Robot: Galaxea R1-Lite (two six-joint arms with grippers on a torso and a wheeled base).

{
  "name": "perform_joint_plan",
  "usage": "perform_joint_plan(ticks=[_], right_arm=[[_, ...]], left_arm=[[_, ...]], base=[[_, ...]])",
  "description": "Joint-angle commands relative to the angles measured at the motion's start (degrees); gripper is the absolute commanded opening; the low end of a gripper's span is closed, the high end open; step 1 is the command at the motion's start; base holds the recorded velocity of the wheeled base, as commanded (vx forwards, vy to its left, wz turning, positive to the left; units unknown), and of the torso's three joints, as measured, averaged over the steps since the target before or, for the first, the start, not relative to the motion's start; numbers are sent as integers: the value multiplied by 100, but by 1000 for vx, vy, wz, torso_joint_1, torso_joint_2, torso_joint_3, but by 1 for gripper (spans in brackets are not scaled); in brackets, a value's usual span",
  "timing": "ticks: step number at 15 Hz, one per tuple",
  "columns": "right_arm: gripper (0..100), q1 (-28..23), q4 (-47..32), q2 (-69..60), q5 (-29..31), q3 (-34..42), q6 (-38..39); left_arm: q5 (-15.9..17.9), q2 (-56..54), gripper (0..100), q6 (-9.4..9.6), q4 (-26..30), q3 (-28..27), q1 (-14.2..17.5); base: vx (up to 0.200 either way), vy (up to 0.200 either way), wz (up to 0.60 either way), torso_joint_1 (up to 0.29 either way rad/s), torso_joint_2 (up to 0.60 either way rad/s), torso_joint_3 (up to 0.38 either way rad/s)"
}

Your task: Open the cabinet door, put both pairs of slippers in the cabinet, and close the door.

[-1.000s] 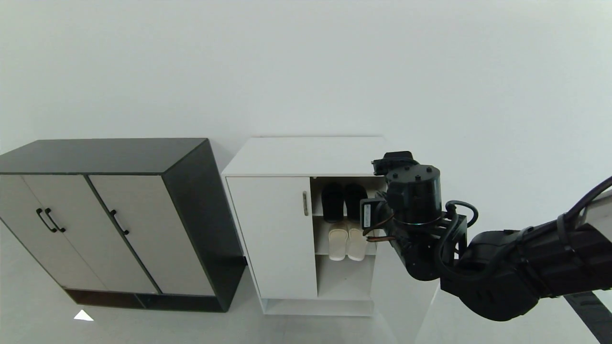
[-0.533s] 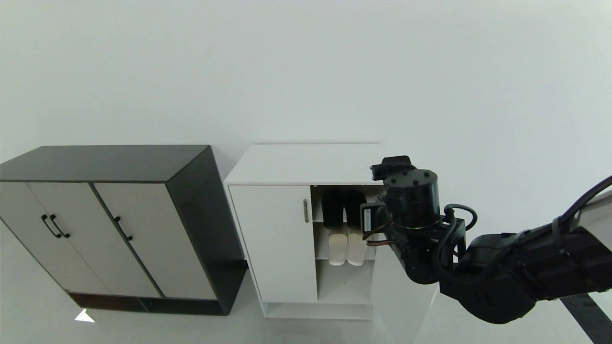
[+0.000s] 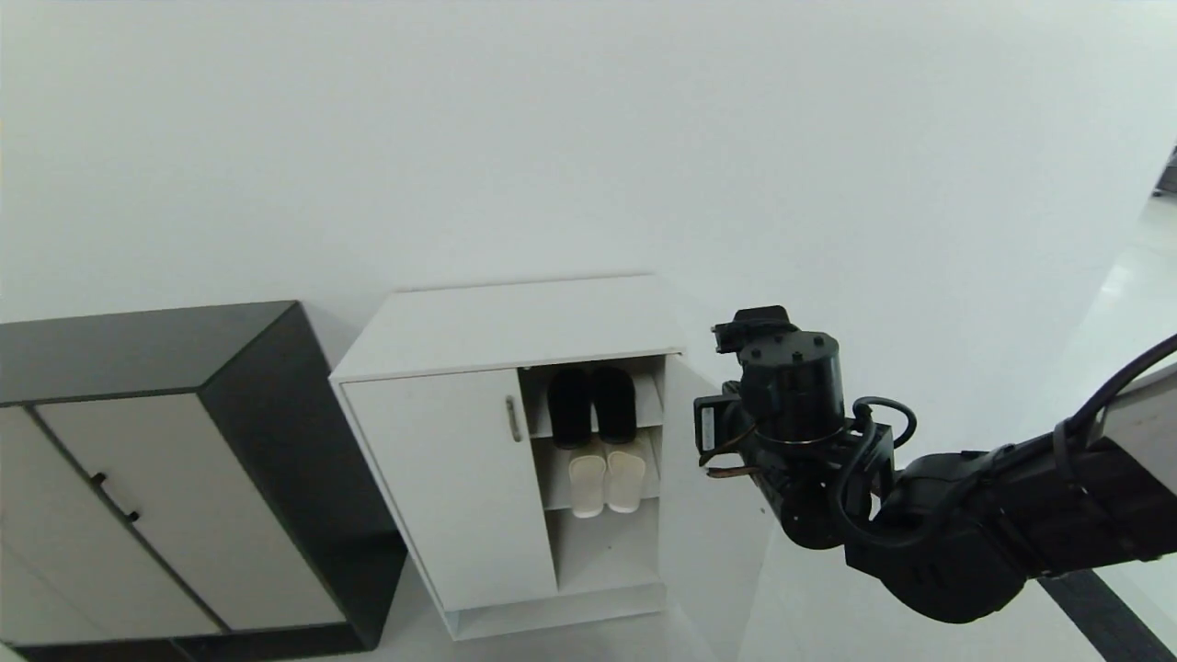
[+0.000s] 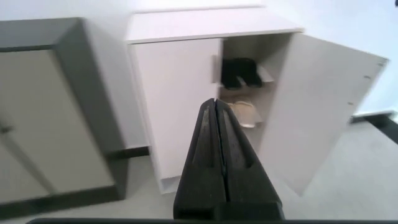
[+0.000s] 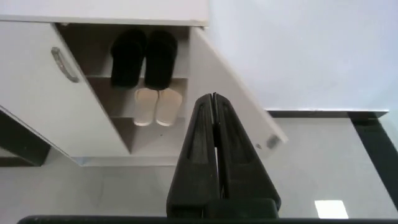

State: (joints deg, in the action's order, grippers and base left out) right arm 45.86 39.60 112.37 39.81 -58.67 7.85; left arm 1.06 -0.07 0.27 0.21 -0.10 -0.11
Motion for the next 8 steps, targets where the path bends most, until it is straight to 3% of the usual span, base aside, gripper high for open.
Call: perform_joint_plan(ticks=[1,5,8], right_arm=[[0,-25,4,22,-53,-4,6],[0,-341,48,65,-536,-109,24],[0,-763,-435,250,-773,-654,252]], left_arm=[[-1,7,0,0,-3,1,2],[-1,7,0,0,-3,1,2],[8,7,0,8,-3,1,2]], base=[[0,0,0,0,0,0],[0,0,0,0,0,0],[0,0,0,0,0,0]])
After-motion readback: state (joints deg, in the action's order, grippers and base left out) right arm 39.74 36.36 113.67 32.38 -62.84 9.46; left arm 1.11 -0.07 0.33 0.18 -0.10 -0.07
